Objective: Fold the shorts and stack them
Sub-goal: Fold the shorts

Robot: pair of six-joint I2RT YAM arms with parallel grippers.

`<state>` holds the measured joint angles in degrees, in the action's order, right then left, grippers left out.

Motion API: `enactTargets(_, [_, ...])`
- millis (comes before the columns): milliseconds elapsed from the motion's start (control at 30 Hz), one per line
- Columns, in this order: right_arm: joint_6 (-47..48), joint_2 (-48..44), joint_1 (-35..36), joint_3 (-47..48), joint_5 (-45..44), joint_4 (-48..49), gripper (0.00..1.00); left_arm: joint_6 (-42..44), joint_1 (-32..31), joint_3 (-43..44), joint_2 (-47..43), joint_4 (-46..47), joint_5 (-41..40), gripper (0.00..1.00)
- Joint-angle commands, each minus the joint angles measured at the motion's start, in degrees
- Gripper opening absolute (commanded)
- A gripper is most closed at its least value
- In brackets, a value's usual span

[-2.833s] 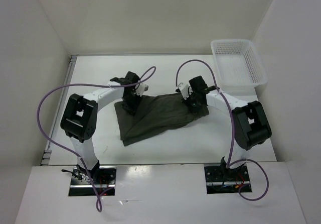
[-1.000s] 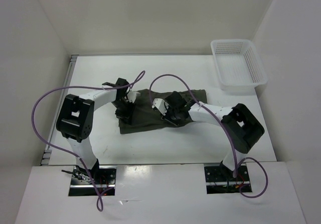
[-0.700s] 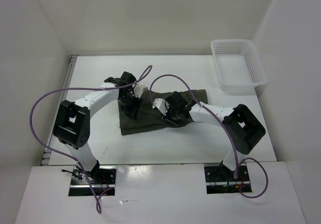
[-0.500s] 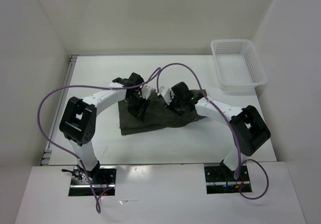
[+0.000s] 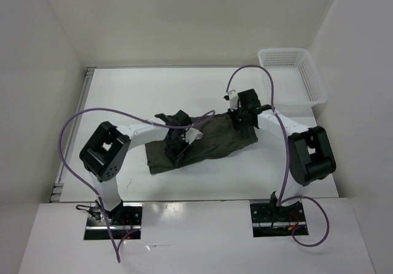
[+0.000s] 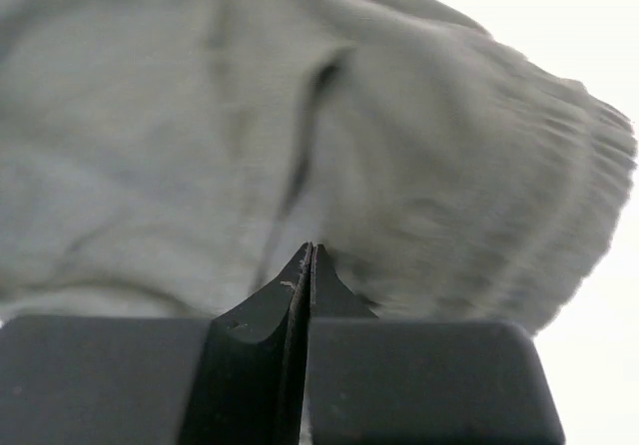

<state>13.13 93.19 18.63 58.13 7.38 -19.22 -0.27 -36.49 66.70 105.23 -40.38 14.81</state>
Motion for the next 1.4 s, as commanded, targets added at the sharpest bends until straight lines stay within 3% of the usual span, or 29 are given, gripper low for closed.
enactTargets(0, [-4.07, 0.33, -2.54, 5.76, -1.49, -1.51, 0.01, 0.27, -2.8, -4.9, -0.55, 1.97, -7.77, 0.4])
enactTargets(33, [-4.77, 0.33, -4.38, 7.68, -1.49, -2.65, 0.04, 0.27, -3.32, -4.91, -0.55, 1.97, -9.17, 0.4])
enactTargets(67, [-5.38, -0.28, -5.44, 8.22, -1.49, -3.71, 0.17, 0.27, -3.32, -4.91, -0.55, 2.84, -9.88, 0.4])
enactTargets(167, [-6.09, -0.81, -8.6, 7.18, -0.17, -5.73, 0.42, 0.27, -3.32, -4.91, -0.03, 3.47, -11.81, 0.4])
enactTargets(300, [-7.14, 0.85, -10.01, 4.71, 2.45, -5.74, 0.69, 0.27, -3.32, -3.77, -0.03, 2.85, -13.4, 0.4])
enactTargets(400, [-7.68, 3.65, -11.24, 3.49, 3.87, -4.69, 0.81, 0.27, -3.32, -3.77, -1.43, 0.83, -13.93, 0.4])
enactTargets(767, [-9.34, 10.78, -13.71, 0.5, 7.29, -3.63, 0.83, 0.27, -3.32, -4.29, -2.4, -0.66, -15.51, 0.4])
enactTargets(800, [-9.35, 10.79, -13.71, 0.49, 7.3, -3.63, 0.79, 0.27, -3.32, -4.29, -2.4, -0.66, -15.51, 0.4])
enactTargets(933, [-9.35, 11.31, -13.71, 0.49, 7.3, -3.63, 0.37, 0.27, -3.32, -4.29, -2.4, -0.66, -16.13, 0.4])
enactTargets(967, [-9.35, 11.31, -13.71, 0.49, 7.3, -3.63, 0.34, 0.27, -3.32, -4.29, -2.4, -0.66, -16.13, 0.4])
enactTargets(1033, [-9.35, 11.31, -13.71, 0.49, 8.17, -3.63, 0.35, 0.27, -3.32, -4.29, -2.4, -1.19, -16.65, 0.4])
enactTargets(1167, [-8.21, 10.17, -13.71, 0.49, 8.88, -3.63, 0.51, 0.27, -3.32, -2.63, -3.8, -3.37, -17.18, 0.4])
enactTargets(1233, [-7.25, 9.56, -13.71, 1.02, 8.88, -4.16, 0.59, 0.27, -0.79, 0.61, -5.38, -5.31, -15.96, 0.4])
enactTargets(1367, [-4.69, 6.23, -13.71, 1.72, 7.13, -5.21, 0.64, 0.27, 6.76, 10.17, -11.78, -11.54, -9.55, 0.44])
